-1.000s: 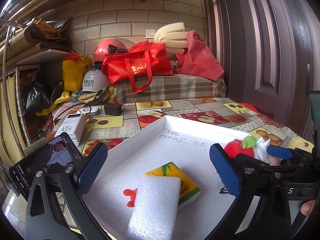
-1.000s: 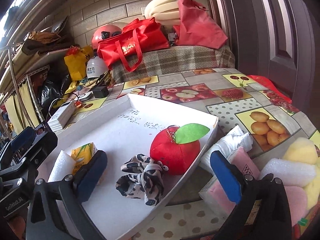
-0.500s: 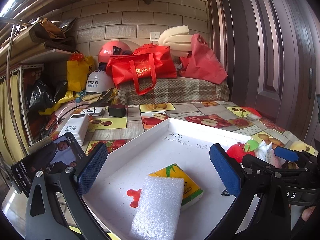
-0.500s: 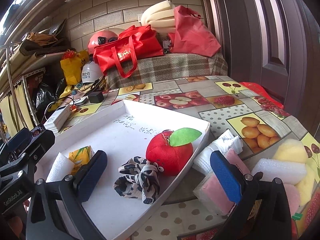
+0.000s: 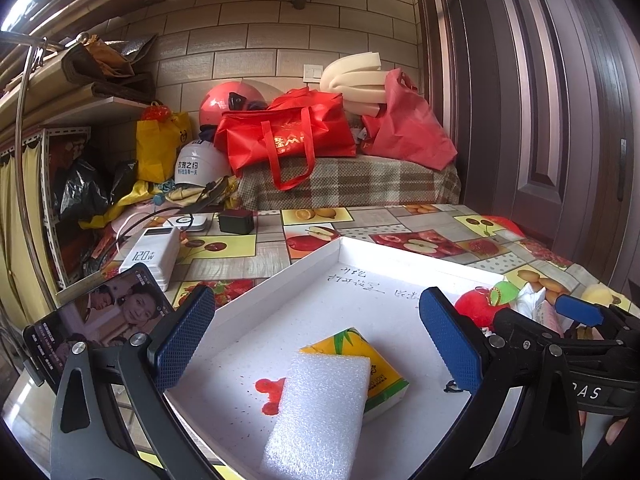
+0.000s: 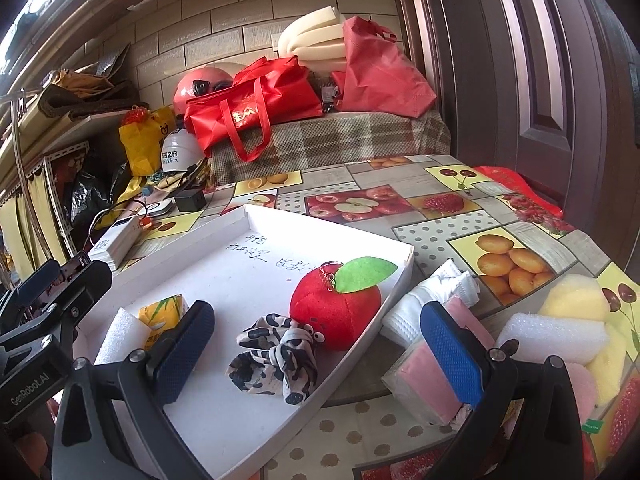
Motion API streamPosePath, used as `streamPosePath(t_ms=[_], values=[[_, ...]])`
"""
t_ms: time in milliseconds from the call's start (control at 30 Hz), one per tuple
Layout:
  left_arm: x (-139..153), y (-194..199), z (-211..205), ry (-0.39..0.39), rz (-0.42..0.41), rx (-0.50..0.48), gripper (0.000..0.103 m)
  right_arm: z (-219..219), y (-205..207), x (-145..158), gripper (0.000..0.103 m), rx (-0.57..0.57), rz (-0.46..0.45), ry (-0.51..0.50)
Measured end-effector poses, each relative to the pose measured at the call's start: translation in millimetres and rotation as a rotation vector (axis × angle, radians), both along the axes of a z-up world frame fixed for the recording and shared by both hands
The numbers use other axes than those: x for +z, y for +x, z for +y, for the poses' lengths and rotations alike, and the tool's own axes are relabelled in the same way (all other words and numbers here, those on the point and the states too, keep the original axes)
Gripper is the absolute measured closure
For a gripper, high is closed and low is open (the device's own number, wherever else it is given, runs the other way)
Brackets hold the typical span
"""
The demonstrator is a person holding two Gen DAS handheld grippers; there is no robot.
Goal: Organize soft objects
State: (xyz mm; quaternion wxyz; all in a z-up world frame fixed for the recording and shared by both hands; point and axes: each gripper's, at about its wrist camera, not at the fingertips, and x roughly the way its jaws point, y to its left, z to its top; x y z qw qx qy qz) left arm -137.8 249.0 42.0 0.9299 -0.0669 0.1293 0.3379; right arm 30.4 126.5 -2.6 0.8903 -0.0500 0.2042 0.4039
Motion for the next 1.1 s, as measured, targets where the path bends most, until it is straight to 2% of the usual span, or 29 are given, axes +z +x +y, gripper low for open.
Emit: streamPosePath(t_ms=[600,1100], values=[[2,-3,0,0.003,-0.007,0.018,0.000,-16,-27,5,0.000,0.041,-0.054,0.057],[4,-4,-7,0.009,-0.005,0.013,0.000,-36,-62,5,0.000,0.184,-0.112,0.054]])
